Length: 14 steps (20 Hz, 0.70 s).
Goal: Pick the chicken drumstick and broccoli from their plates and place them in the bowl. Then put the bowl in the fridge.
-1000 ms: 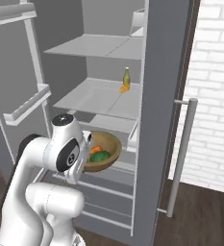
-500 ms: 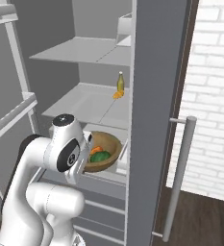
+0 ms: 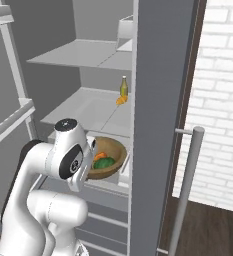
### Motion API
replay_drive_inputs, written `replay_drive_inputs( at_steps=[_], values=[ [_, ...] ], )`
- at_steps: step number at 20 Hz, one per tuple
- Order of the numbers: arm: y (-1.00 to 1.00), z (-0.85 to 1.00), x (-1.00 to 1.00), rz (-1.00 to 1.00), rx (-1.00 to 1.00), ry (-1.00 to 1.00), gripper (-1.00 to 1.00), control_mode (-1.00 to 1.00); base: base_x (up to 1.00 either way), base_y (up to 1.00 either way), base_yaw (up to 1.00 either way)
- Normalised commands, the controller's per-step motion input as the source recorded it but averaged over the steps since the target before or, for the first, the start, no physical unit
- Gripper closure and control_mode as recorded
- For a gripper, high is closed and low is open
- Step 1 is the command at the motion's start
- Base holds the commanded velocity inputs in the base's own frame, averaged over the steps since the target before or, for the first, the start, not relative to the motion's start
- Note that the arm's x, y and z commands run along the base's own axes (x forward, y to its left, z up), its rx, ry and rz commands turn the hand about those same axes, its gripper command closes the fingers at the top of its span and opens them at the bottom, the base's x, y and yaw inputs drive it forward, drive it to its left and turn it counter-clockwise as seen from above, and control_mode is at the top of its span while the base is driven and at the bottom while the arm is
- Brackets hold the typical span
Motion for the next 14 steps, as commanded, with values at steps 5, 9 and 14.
replay_drive_inputs(
  at_steps=[5, 9, 14],
  values=[
    [0.01, 0.12, 0.00, 0.00, 0.00, -0.26, 1.00, -1.00, 0.00, 0.00, 0.00],
    [0.00, 0.59, 0.01, 0.00, -0.01, -0.42, 1.00, -1.00, 0.00, 0.00, 0.00],
    [0.22, 0.21, 0.89, 0.00, 0.00, -0.08, 1.00, -1.00, 0.00, 0.00, 0.00]
  ],
)
